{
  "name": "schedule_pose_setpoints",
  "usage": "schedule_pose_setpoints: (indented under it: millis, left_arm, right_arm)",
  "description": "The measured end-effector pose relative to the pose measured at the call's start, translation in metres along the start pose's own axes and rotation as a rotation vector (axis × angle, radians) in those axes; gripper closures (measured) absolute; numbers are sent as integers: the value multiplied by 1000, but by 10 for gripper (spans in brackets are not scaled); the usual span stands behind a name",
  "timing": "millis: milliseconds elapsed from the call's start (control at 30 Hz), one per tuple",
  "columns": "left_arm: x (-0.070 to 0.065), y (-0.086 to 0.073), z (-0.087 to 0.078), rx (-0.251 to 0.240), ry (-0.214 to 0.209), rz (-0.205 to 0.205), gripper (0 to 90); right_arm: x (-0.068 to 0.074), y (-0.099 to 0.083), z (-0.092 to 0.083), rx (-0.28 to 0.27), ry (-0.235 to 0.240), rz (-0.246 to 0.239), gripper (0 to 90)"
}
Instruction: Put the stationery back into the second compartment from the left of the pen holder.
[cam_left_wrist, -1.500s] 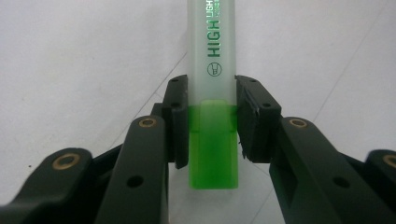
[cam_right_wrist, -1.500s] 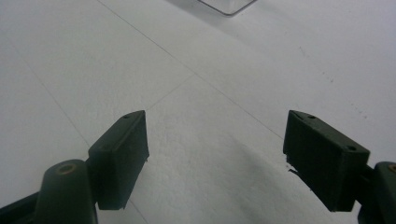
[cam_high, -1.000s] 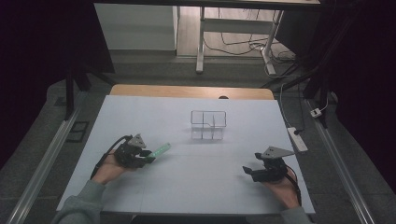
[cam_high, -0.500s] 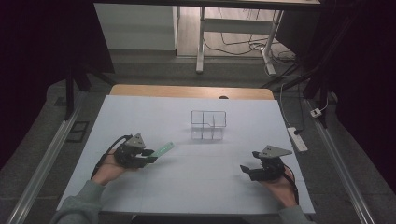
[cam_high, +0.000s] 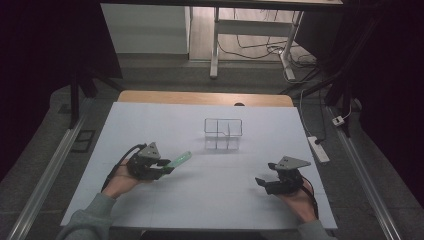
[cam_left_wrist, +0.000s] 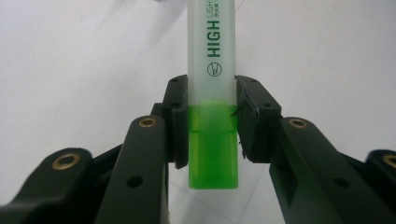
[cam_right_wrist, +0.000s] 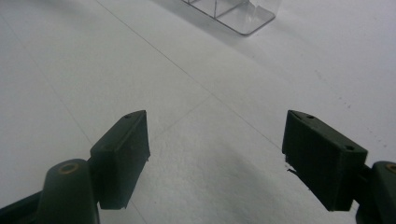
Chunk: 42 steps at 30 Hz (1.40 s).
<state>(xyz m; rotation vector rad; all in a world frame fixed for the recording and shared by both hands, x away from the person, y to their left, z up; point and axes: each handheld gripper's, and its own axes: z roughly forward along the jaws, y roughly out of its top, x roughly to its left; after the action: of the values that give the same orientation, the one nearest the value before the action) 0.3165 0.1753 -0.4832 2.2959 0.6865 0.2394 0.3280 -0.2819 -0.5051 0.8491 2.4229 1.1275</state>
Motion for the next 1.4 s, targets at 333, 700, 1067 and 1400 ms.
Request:
schedule_pose_setpoints:
  millis: [333, 700, 1067, 1400]
  left_arm:
    - [-6, 12, 10, -11, -21, 20, 667]
    - [-12, 22, 16, -5, -38, 60, 667]
    - [-18, 31, 23, 3, -58, 94, 667]
    - [-23, 38, 28, 8, -69, 119, 667]
  right_arm:
    - [0, 0, -1, -5, 7, 1, 226]
    - [6, 6, -1, -34, 25, -16, 237]
    - [14, 15, 2, -49, 45, -38, 245]
    - [17, 27, 3, -69, 76, -45, 256]
